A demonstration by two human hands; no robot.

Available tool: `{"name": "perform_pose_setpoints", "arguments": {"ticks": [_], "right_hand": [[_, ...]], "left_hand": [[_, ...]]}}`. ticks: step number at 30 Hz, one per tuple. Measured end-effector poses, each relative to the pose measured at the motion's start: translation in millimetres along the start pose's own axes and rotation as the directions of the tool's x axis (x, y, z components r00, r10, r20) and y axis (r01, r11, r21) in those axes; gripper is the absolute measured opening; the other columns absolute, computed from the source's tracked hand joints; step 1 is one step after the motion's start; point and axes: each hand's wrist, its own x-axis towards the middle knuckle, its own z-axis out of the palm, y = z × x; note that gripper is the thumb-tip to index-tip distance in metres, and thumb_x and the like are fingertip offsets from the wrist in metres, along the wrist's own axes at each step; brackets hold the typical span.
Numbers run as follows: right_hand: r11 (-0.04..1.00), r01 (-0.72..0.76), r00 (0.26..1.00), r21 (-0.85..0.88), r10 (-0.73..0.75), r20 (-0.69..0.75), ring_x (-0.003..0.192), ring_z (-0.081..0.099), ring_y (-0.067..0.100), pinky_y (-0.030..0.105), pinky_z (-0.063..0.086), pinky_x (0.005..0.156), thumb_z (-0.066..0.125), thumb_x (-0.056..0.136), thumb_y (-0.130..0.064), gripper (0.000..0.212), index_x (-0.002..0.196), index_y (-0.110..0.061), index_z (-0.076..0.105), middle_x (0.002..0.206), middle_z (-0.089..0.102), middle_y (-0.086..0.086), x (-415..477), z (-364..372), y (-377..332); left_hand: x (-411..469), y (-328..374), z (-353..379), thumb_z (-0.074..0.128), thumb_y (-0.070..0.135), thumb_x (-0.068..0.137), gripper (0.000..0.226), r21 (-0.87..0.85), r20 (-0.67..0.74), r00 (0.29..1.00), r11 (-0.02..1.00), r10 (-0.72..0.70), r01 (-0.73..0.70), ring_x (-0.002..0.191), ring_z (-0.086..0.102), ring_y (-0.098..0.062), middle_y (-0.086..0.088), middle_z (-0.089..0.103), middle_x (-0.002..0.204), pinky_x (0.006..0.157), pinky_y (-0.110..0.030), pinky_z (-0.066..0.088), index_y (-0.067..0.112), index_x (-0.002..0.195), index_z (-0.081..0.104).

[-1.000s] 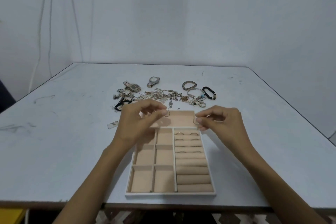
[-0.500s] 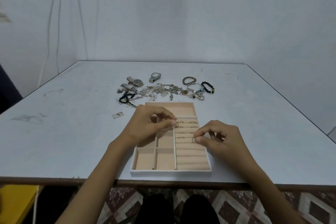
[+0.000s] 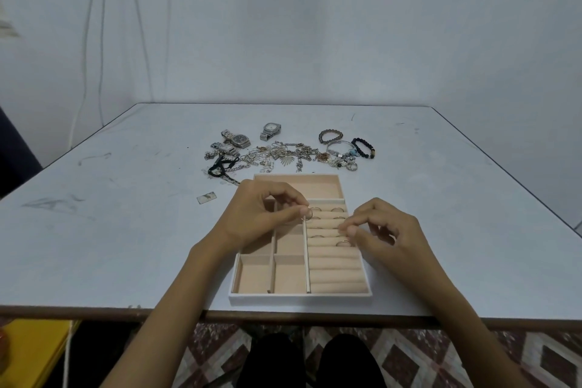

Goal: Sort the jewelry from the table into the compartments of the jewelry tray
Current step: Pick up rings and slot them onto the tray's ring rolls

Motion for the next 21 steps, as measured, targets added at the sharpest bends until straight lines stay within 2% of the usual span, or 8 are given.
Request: {"name": "perform_pose_setpoints", "arguments": {"ticks": [3, 7, 11, 17, 19, 21], "right_hand": [[0.999, -0.031, 0.999, -0.018, 0.031, -0.024, 0.063, 0.044, 0.005, 0.010, 0.033, 0.059, 0.075, 0.080, -0.009, 0.016, 0.081, -0.025, 0.075, 0.081, 0.065, -0.011, 0.5, -1.0, -0.9], [0.997, -0.045, 0.999, -0.063, 0.045, -0.006, 0.066, 0.047, 0.006, 0.010, 0.034, 0.060, 0.079, 0.075, -0.012, 0.016, 0.082, -0.026, 0.074, 0.083, 0.064, -0.013, 0.1, 0.6, -0.7], [0.995, -0.033, 0.999, -0.092, 0.032, -0.017, 0.068, 0.049, 0.007, 0.011, 0.035, 0.059, 0.080, 0.074, -0.013, 0.018, 0.081, -0.029, 0.074, 0.084, 0.064, -0.013, 0.9, 1.0, 2.8], [0.988, -0.009, 1.000, -0.152, 0.005, -0.030, 0.072, 0.053, 0.011, 0.010, 0.036, 0.061, 0.077, 0.079, -0.017, 0.014, 0.085, -0.029, 0.072, 0.085, 0.065, -0.013, 1.7, 2.1, 8.1], [0.978, -0.014, 0.997, -0.207, -0.002, -0.077, 0.082, 0.058, 0.009, 0.009, 0.038, 0.069, 0.066, 0.087, -0.028, 0.004, 0.089, -0.030, 0.070, 0.091, 0.065, -0.017, 0.3, 2.4, 10.3], [0.942, -0.048, 0.991, -0.333, 0.004, -0.133, 0.103, 0.056, 0.003, 0.017, 0.041, 0.087, 0.048, 0.091, -0.038, 0.024, 0.101, -0.029, 0.068, 0.109, 0.064, -0.016, -3.5, 0.8, 16.7]], "left_hand": [[0.2, 0.8, -0.1, 0.078, 0.019, 0.076, 0.009, 0.001, 0.013, 1.000, 1.000, 0.004, -0.005, 0.070, 0.063, -0.022, -0.004, 0.072, 0.076, 0.065, -0.033, 0.050, 0.014, 0.083, 0.076], [-0.4, 5.0, 0.0, 0.079, 0.021, 0.076, 0.013, 0.007, 0.039, 0.999, 1.000, 0.003, -0.003, 0.072, 0.065, -0.026, -0.003, 0.073, 0.076, 0.069, -0.042, 0.053, 0.011, 0.084, 0.077], [-1.8, 11.6, -0.4, 0.079, 0.024, 0.074, 0.016, 0.040, 0.088, 0.996, 0.999, 0.026, -0.030, 0.074, 0.066, -0.023, -0.002, 0.073, 0.077, 0.072, -0.041, 0.054, 0.012, 0.084, 0.077], [-1.8, 16.7, -0.1, 0.082, 0.017, 0.073, 0.012, 0.072, 0.129, 0.989, 0.994, 0.073, -0.083, 0.070, 0.063, -0.014, 0.002, 0.070, 0.075, 0.069, -0.026, 0.049, 0.010, 0.082, 0.077], [-1.7, 16.7, 0.0, 0.082, 0.017, 0.073, 0.012, 0.085, 0.150, 0.986, 0.993, 0.068, -0.082, 0.069, 0.063, -0.012, 0.004, 0.071, 0.074, 0.068, -0.025, 0.049, 0.011, 0.082, 0.077], [-1.2, 16.5, -0.2, 0.082, 0.017, 0.073, 0.012, 0.077, 0.170, 0.983, 0.993, 0.070, -0.084, 0.069, 0.064, -0.013, 0.003, 0.072, 0.074, 0.067, -0.027, 0.050, 0.011, 0.082, 0.077]]}}
